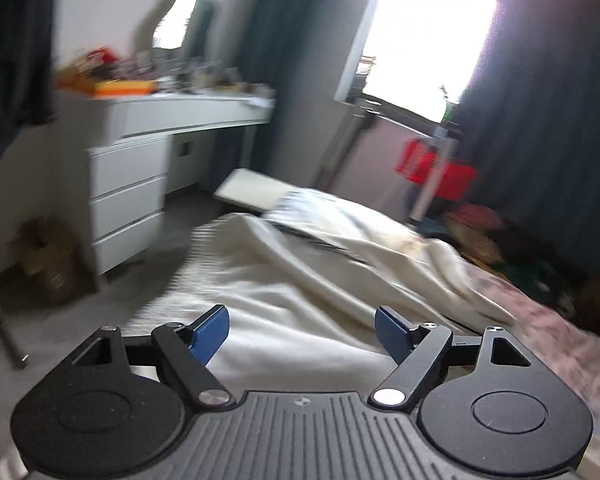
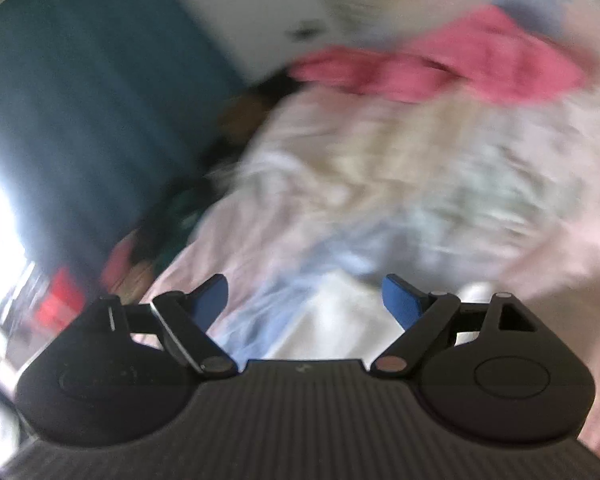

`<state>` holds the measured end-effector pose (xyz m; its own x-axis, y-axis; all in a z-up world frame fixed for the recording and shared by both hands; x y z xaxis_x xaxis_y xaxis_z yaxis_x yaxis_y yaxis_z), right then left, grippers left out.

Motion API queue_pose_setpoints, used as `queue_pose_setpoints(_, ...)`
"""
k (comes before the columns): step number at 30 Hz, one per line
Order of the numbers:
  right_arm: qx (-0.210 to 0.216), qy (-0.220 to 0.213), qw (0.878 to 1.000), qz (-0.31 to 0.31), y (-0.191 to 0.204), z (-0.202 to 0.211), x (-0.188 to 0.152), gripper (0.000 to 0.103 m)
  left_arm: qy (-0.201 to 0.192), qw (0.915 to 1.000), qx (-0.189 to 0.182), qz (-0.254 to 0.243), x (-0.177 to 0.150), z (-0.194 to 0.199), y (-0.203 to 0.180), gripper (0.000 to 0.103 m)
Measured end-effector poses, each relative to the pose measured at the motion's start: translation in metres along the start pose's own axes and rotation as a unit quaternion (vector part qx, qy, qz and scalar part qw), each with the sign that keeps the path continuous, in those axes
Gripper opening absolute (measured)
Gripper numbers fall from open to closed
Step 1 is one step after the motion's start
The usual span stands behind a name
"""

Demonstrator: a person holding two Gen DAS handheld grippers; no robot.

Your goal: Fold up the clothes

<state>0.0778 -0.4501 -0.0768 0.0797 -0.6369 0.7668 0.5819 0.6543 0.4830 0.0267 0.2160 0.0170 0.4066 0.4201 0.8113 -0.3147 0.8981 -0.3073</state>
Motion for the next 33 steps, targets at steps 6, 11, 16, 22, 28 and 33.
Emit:
queue_pose_setpoints(6,0.136,-0.023,0.978,0.157,0.094,0.040,-0.031,0.086,0.003,0.9958,-0.035,-0.085,-0.038,-0.029,-0.099,0.082)
queue_pose_setpoints(11,0.210,-0.018,0.953,0.217,0.135,0.059,-0.066,0.086,0.028,0.9887,-0.080,-0.124,-0.084,-0.052,-0.161,0.082)
queue_pose_setpoints(16,0.245,-0.040,0.939,0.237,0.152,0.071,-0.086,0.085,0.061,0.9795,-0.103,-0.162,-0.127,-0.079,-0.195,0.082)
queue_pose_setpoints(22,0.251,0.023,0.936,0.245,0.162,0.060,-0.104,0.085,0.071,0.9814,-0.078,-0.160,-0.113,-0.154,-0.229,0.083)
queue_pose_setpoints(28,0.240,0.053,0.938,0.242,0.164,0.034,-0.117,0.085,0.047,0.9832,-0.008,-0.176,-0.064,-0.261,-0.260,0.083)
queue_pose_setpoints(33,0.239,0.073,0.943,0.218,0.169,0.001,-0.128,0.083,0.055,0.9662,0.047,-0.247,-0.052,-0.346,-0.289,0.086)
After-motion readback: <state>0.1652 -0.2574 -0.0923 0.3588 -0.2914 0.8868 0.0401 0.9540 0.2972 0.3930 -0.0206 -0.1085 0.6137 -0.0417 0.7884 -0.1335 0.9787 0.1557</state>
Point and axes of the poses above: each gripper's, at about its wrist camera, not at the fingertips, and z roughly against the way its jaws point, y to its left, x to its top, the point moved 8 cm from there along -z, roughly the way its jaws point, and after that the axes turned 4 degrees about z, right-handed, at the moved point
